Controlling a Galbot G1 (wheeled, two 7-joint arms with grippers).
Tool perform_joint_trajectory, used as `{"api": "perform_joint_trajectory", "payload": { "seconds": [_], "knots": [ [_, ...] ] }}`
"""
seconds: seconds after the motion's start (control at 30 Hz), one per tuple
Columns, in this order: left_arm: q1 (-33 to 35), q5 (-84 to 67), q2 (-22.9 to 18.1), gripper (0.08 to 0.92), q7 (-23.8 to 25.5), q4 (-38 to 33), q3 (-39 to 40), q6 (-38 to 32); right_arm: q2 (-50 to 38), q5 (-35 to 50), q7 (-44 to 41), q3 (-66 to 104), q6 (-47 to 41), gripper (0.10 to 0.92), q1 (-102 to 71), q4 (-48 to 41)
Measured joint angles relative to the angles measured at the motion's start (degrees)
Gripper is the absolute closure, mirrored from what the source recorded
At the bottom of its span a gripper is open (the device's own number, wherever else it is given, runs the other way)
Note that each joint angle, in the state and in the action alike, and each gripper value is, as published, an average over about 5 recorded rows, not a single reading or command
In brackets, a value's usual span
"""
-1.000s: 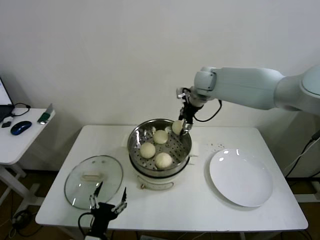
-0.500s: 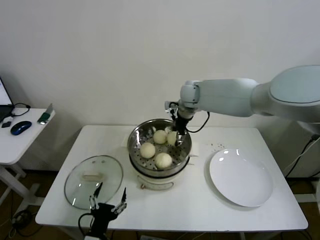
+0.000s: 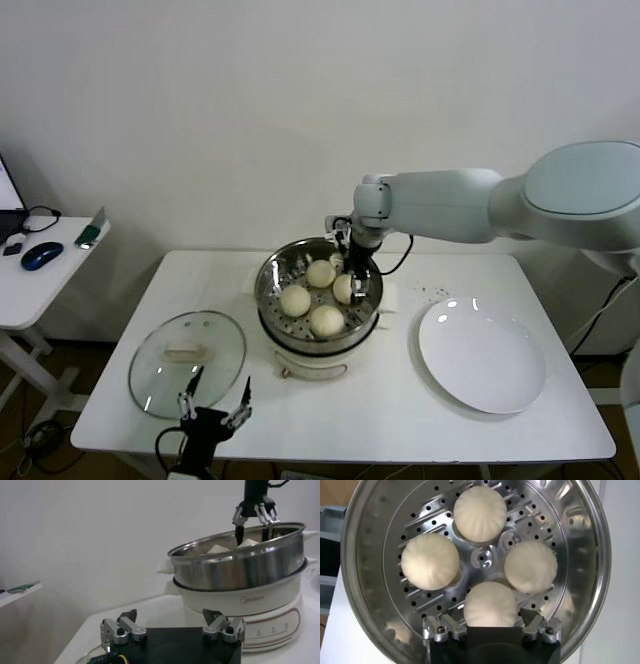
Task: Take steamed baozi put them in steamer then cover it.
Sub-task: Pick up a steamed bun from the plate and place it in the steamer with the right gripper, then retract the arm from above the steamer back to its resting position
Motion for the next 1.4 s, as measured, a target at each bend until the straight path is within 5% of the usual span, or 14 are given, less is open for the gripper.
{"api": "perform_joint_trajectory", "payload": {
  "seconds": [0.6,1.0,1.4],
  "knots": [
    [-0.2,0.6,-0.5,0.177,-0.9,-0.5,0.0,0.3,-11.0,-3.3,0.1,7.1,2.9,0.203,4.3,3.9],
    [-0.9,3.0,-1.1,0.177,-0.1,-2.2,-1.2,1.7,-28.1,-6.9,12.6,21.2,8.7,0.203,-2.3,11.8],
    [-1.5,5.6,-1.1,0.177,0.8,-3.7,-1.7,3.5,-43.5,-9.6,25.2,49.5,12.5,0.203,-26.5,21.0]
  ]
}}
